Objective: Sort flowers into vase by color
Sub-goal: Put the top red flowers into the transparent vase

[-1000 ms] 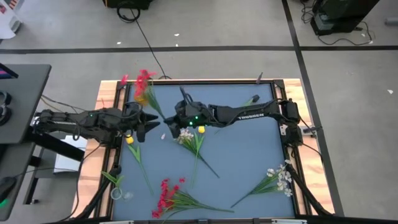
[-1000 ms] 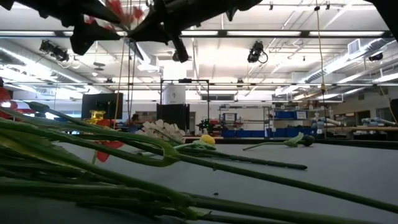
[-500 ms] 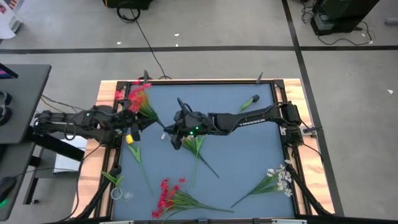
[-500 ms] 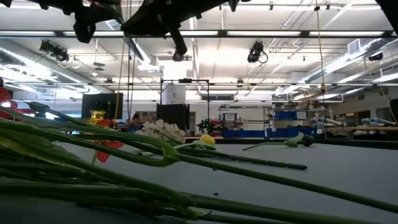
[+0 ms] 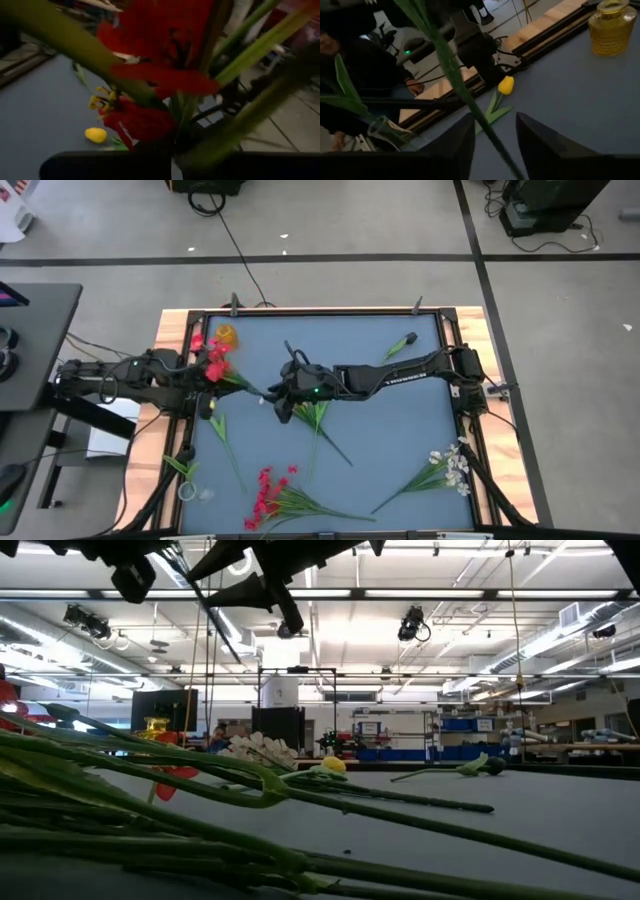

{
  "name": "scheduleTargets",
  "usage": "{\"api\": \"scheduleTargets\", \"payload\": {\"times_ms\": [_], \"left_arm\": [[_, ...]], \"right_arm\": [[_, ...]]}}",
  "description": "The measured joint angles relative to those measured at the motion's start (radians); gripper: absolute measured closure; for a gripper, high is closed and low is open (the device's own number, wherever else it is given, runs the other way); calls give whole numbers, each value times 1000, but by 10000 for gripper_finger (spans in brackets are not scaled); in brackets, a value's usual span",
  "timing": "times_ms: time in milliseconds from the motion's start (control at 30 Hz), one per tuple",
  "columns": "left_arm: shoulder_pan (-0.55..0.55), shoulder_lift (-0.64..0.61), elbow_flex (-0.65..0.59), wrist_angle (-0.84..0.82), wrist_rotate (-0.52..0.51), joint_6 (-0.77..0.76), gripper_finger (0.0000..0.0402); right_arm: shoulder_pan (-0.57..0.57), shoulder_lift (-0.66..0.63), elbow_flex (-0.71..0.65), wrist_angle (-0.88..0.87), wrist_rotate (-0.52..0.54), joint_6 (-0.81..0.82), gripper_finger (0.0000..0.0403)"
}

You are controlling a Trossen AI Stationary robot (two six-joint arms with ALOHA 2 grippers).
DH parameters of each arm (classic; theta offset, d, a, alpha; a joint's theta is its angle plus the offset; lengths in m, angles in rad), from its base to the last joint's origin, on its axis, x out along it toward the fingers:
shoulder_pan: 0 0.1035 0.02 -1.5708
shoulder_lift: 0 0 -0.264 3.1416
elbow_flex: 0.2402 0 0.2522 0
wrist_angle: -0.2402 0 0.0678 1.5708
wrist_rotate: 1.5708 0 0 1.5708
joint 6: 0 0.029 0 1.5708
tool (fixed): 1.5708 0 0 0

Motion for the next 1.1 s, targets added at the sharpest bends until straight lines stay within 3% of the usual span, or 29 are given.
{"api": "scheduleTargets", "payload": {"times_ms": [200, 433, 667, 800, 1100], "left_arm": [[-1, -65, 0, -94, 140, 42, 391], [-1, -86, 0, -174, 148, 58, 391], [-1, -83, 0, -239, 121, 70, 392], [-1, -83, 0, -254, 119, 75, 392], [-1, -40, 0, -231, 102, 115, 392]], "right_arm": [[9, 0, 0, 35, 28, 39, 194], [13, 0, 0, 24, 61, 145, 182], [2, 0, 0, -113, 102, 316, 185], [12, 0, 0, -105, 71, 295, 185], [25, 16, 1, 164, -52, 130, 185]]}}
